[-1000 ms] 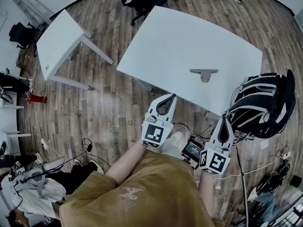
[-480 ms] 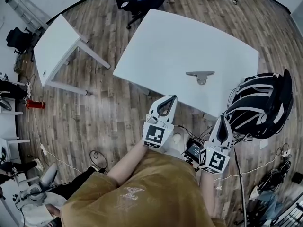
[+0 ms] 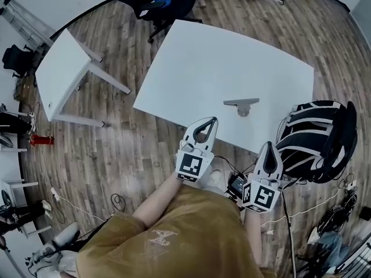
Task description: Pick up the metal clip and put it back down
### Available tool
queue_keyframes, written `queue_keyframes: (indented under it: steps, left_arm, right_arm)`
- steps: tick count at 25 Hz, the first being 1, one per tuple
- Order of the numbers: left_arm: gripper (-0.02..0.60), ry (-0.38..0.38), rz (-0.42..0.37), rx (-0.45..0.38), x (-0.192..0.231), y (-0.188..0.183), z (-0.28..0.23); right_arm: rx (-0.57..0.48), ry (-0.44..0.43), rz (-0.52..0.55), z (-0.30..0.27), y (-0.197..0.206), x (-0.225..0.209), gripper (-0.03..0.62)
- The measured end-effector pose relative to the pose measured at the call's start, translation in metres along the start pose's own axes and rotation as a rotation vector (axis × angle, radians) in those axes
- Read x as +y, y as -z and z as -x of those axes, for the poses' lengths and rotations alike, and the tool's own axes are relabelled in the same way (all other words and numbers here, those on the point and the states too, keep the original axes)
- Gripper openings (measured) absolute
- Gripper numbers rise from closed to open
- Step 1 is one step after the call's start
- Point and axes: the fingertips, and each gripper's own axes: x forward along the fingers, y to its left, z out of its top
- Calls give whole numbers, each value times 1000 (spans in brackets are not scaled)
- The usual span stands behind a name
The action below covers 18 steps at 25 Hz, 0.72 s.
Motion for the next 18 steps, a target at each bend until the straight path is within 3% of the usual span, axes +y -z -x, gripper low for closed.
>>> queue_keyframes:
  steps: [18]
  left_arm:
    - [3,51,42,25,52,1,-69]
  right_arm:
    - [35,68,-2,-78,-7,-5,8]
